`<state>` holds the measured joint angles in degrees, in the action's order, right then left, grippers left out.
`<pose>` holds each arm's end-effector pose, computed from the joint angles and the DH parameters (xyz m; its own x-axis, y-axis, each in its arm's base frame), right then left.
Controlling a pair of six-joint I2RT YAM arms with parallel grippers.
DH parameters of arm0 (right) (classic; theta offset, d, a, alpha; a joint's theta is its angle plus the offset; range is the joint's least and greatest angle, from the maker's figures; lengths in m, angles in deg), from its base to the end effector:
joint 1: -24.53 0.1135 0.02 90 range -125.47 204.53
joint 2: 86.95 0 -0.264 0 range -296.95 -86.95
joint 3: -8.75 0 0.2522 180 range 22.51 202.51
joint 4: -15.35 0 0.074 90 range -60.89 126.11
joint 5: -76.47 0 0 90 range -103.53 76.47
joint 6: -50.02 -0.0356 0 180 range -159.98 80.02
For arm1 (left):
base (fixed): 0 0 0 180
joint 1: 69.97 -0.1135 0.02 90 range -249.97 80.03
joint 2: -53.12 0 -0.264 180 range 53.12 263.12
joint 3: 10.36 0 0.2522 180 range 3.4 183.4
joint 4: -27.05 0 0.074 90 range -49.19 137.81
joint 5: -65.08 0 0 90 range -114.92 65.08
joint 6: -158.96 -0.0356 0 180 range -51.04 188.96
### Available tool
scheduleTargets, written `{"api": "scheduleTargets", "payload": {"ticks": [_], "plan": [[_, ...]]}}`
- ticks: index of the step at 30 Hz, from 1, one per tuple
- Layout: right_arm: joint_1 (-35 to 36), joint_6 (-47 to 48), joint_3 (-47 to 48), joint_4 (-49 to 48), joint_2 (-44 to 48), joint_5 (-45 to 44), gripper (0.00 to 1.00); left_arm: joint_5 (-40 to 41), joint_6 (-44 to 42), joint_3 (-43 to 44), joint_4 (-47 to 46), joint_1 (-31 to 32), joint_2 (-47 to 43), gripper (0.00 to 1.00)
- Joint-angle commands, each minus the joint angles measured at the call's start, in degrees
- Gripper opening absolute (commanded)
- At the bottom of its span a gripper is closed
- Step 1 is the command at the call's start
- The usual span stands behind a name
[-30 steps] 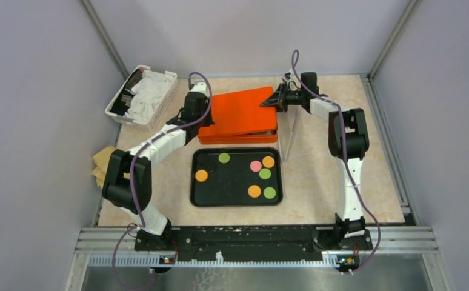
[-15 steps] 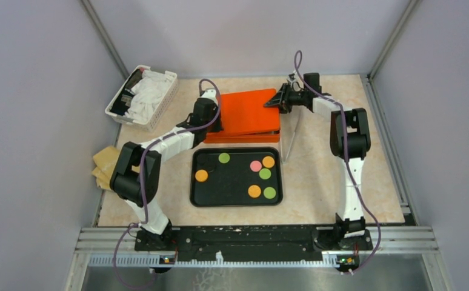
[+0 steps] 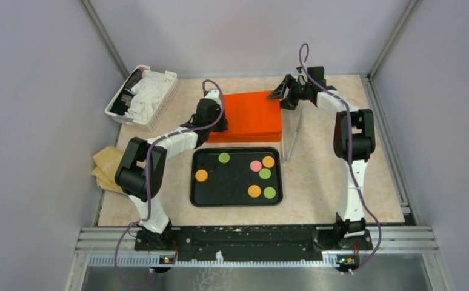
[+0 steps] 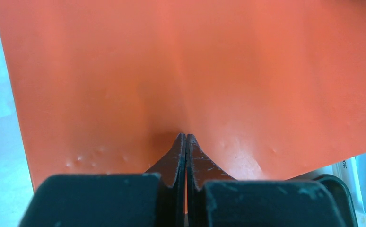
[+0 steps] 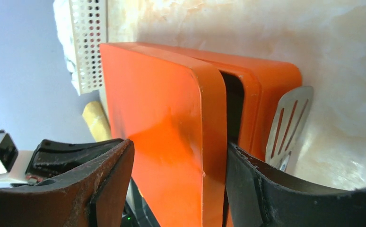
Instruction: Pack the cookies
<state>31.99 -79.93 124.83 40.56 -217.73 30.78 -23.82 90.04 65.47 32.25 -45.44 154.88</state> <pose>0.5051 0.0912 0.1856 -0.8885 0.3471 -0.3002 -0.0700 0.5441 0.8361 0.3591 -0.1631 0.2050 -0.5828 -0.1293 -0.8023 0.2042 0.9323 -0.2986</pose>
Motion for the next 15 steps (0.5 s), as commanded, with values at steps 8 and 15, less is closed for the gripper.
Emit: {"api": "scheduleTargets", "payload": {"ticks": [8,15], "plan": [[-1.3,9.5,7.1,14.6,4.1,-17.7,0.70,-5.3,0.9,0.1,-1.3,0.9,4.3,0.00],[-1.2,11.7,5.3,16.0,8.5,-28.0,0.73,-5.6,1.0,0.2,-1.7,1.0,5.4,0.00]]}}
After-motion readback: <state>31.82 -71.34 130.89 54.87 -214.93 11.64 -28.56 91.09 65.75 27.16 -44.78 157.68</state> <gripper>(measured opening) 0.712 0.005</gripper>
